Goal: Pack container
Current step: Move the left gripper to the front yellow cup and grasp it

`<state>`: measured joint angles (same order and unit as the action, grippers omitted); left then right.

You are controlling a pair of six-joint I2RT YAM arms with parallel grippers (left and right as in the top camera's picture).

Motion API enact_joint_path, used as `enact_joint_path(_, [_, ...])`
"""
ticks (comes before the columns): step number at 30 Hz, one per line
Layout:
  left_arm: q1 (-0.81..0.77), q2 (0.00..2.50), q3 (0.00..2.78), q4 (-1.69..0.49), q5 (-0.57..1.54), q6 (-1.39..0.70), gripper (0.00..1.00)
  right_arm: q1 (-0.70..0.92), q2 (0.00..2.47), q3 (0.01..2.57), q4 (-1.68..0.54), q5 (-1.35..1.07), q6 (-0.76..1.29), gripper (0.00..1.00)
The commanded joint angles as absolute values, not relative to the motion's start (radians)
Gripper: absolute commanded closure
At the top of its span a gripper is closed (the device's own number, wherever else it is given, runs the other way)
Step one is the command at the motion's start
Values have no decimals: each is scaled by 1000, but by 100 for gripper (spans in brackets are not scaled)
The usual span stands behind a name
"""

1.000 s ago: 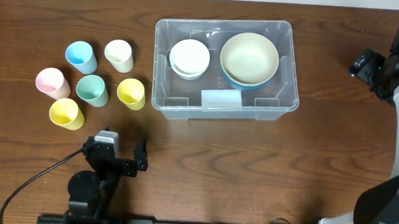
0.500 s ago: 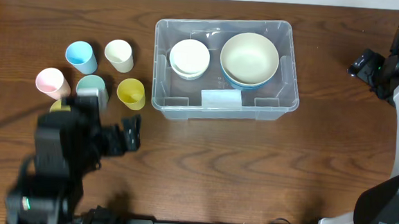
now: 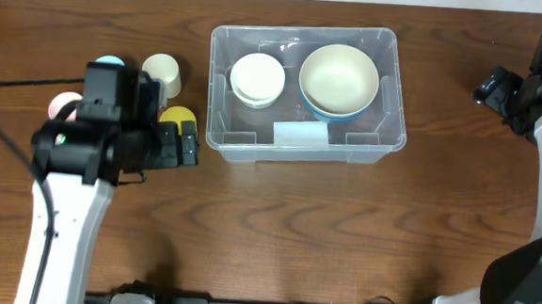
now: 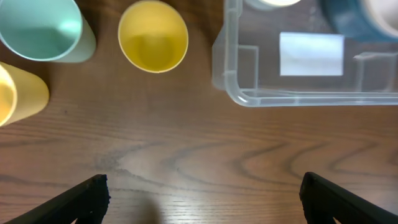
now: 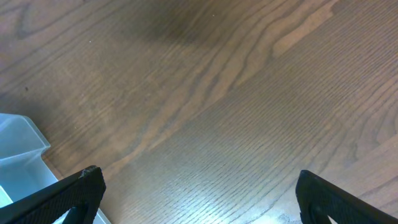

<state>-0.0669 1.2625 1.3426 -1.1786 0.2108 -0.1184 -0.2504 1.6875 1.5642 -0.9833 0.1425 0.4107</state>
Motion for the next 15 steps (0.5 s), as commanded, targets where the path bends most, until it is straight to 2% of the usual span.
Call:
enact_joint_path(1, [-62, 1308, 1358, -1180, 217, -99, 2, -256, 1687, 1567, -984, 146, 426, 1])
enact_joint_path(15, [31, 1390, 1358, -985, 90, -531, 0, -256, 1687, 1567, -984, 146, 426, 1])
